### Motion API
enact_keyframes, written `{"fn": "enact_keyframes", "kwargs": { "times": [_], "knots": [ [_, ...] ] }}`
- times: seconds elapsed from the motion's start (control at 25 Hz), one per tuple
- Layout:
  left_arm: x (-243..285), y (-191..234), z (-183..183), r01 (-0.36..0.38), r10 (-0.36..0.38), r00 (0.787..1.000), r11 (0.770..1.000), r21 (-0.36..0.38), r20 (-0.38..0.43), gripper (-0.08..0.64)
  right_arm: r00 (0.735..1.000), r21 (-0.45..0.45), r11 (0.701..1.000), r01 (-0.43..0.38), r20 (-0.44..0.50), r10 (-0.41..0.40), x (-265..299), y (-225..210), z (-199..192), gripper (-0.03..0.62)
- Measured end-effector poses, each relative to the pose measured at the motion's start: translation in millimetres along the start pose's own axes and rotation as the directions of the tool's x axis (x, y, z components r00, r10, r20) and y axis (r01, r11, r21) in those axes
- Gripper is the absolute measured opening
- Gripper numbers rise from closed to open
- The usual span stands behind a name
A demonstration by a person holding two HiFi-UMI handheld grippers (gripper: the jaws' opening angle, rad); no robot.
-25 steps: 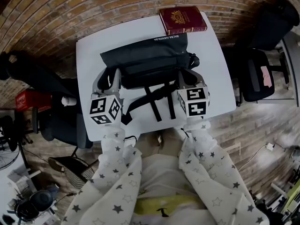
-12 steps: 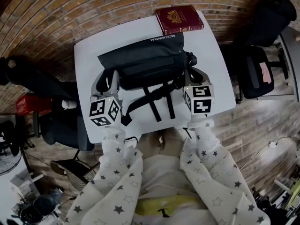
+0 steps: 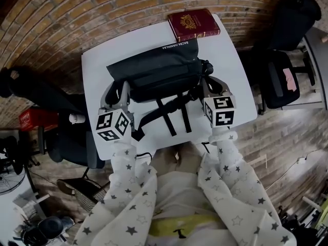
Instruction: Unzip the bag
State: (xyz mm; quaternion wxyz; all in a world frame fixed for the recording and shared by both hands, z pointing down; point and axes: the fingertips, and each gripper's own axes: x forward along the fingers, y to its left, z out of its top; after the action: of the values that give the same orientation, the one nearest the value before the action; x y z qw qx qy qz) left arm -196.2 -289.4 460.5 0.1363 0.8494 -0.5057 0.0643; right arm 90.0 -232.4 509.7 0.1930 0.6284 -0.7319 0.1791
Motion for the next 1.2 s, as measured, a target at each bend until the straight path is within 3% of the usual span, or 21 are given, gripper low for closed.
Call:
{"fn": "enact_keyframes", "kwargs": {
  "times": [0.08, 0.16, 0.2, 0.32, 0.44, 0.64, 1.2],
  "knots": [
    [0.2, -0.9, 0.7, 0.022, -0.022, 1.000, 1.000, -0.010, -0.016, 0.146, 0.999, 0.008, 0.999, -0.036, 0.034, 0.035, -2.5, 1.1, 2.6, 0.037],
    [-3.6, -1.2, 1.8, 0.021, -0.021, 0.999, 1.000, 0.005, -0.030, 0.175, 0.995, 0.019, 0.998, -0.067, 0.068, 0.066, -6.9, 4.7, 6.6, 0.124],
    [-7.8, -1.3, 2.9, 0.016, -0.015, 0.999, 1.000, 0.013, -0.029, 0.176, 0.994, 0.013, 0.997, -0.079, 0.080, 0.077, -9.7, 7.7, 8.8, 0.130],
    [-20.2, -5.5, 10.2, 0.004, -0.004, 1.000, 0.999, 0.047, -0.005, 0.174, 0.984, -0.034, 0.993, -0.115, 0.135, 0.119, -18.0, 17.1, 23.8, 0.100],
    [-27.3, -16.7, 18.6, 0.017, -0.018, 1.000, 0.994, 0.107, 0.009, 0.086, 0.960, -0.047, 0.984, -0.173, 0.216, 0.179, -26.6, 26.5, 44.8, 0.017],
    [-37.9, -27.4, 32.0, 0.026, -0.031, 0.999, 0.993, 0.119, 0.041, -0.002, 0.920, -0.045, 0.967, -0.250, 0.299, 0.252, -39.5, 38.9, 69.3, 0.008],
    [-74.1, -25.0, 67.3, -0.013, 0.002, 0.991, 0.996, 0.085, 0.134, -0.002, 0.850, -0.027, 0.949, -0.315, 0.437, 0.295, -71.6, 45.9, 122.2, 0.008]
  ]
}}
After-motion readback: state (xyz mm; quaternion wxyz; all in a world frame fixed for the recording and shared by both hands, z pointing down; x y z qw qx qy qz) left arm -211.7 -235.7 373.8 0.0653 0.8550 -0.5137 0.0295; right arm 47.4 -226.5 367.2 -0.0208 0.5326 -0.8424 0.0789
